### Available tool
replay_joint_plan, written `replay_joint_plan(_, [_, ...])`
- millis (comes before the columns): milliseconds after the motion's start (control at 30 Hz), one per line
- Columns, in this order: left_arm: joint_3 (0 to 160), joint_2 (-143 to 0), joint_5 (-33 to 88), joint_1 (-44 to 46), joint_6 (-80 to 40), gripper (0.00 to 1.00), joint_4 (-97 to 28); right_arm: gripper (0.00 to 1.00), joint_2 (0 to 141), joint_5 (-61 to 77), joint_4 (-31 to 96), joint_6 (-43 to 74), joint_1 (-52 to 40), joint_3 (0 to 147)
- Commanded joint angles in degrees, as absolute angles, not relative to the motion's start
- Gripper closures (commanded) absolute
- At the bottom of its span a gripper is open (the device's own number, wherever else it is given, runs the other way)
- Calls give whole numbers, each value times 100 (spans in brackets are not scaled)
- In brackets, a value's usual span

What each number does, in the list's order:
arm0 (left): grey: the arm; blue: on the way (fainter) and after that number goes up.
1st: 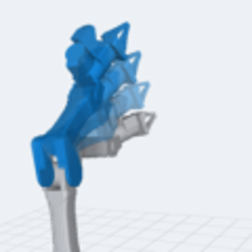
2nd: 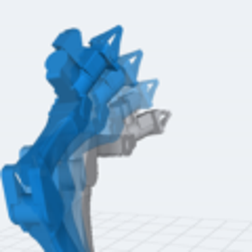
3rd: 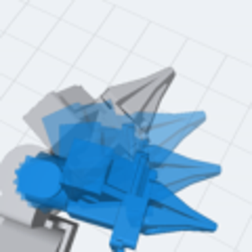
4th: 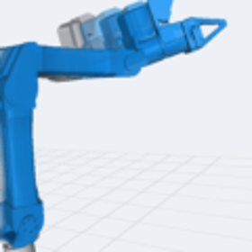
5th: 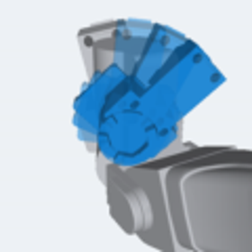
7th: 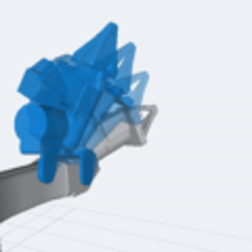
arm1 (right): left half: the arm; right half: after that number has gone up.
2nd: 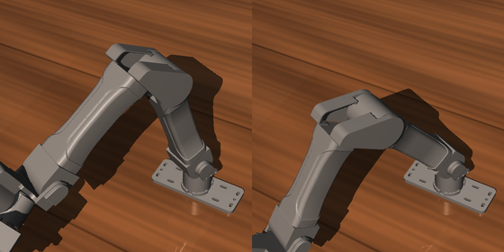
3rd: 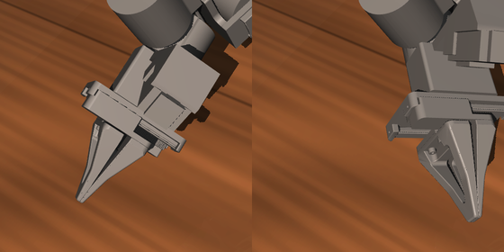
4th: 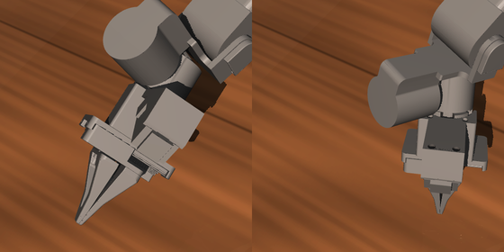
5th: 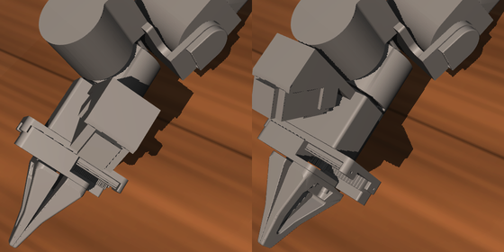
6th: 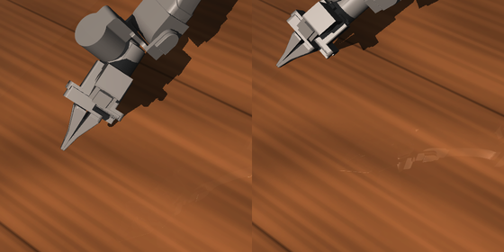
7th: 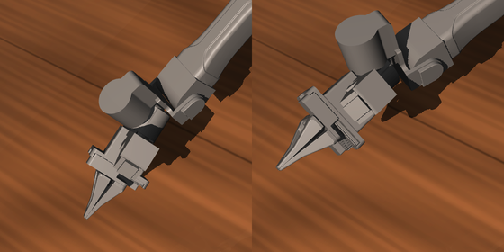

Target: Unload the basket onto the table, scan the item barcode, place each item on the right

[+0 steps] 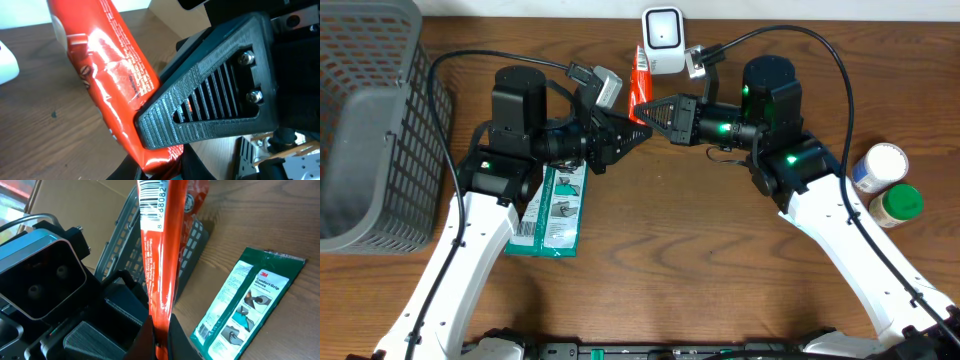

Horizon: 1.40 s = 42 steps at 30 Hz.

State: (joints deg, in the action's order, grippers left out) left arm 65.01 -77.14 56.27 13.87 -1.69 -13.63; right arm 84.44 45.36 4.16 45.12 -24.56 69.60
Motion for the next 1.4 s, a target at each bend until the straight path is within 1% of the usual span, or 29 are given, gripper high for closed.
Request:
replay_joint_plan(0, [6576,-7710,5603,1369,-154,92,-1313,96,8350,4681,454,4359,-2523,7054])
replay_joint_plan(33, [6576,-7710,5603,1369,-154,93,-1313,92,8350,4681,451,4359,-2523,7054])
replay_joint_plan(67, [6576,-7710,5603,1369,-154,93,-1315,82,8350,4681,451,4359,-2523,7054])
replay_joint_plan(100, [6576,-7710,5603,1369,-154,93,-1317,75,8350,4681,451,4359,-2523,7054])
replay_joint_plan(167, [6576,-7710,5603,1369,-154,93,-1319,67,8350,4681,447,4359,-2523,7054])
replay_joint_plan(200, [6576,-7710,5603,1369,-152,93,-1319,57,8350,4681,447,4359,-2519,7054])
replay_joint_plan(233, [6576,-7710,5601,1369,-152,93,-1319,50,8350,4681,445,4357,-2517,7054])
replay_joint_plan(300, [6576,-7710,5581,1369,-152,93,-1319,44,8350,4678,445,4355,-2512,7054])
replay_joint_plan(433, [6576,-7710,5579,1369,-150,92,-1406,23,8350,4635,423,4058,-2434,7054])
replay_joint_plan(500, [6576,-7710,5459,1369,-152,93,-1551,21,8350,4609,449,3990,-2329,7054])
replay_joint_plan(667, [6576,-7710,4539,1369,-89,93,-2141,20,8350,4593,650,3863,-1865,7054])
replay_joint_plan(833, [6698,-7710,3804,1424,145,93,-2578,20,8350,4587,1232,3424,-1321,7054])
replay_joint_plan(900, [6914,-7710,3225,1535,360,93,-2954,20,8350,4528,1575,3212,-1107,7054])
replay_joint_plan(1067, [8038,-7874,854,2176,998,93,-4235,20,8350,4180,2202,2945,-604,7054])
replay_joint_plan(1167, [8718,-8165,62,2475,1297,93,-4703,20,8350,3999,2405,2943,-305,7054])
replay_joint_plan(1267, [9181,-8611,-703,2611,1516,93,-4744,20,8350,3872,2532,2801,12,7054])
replay_joint_plan(1367, [9314,-9041,-1098,2620,1831,93,-4445,18,8350,3583,2661,2646,314,7054])
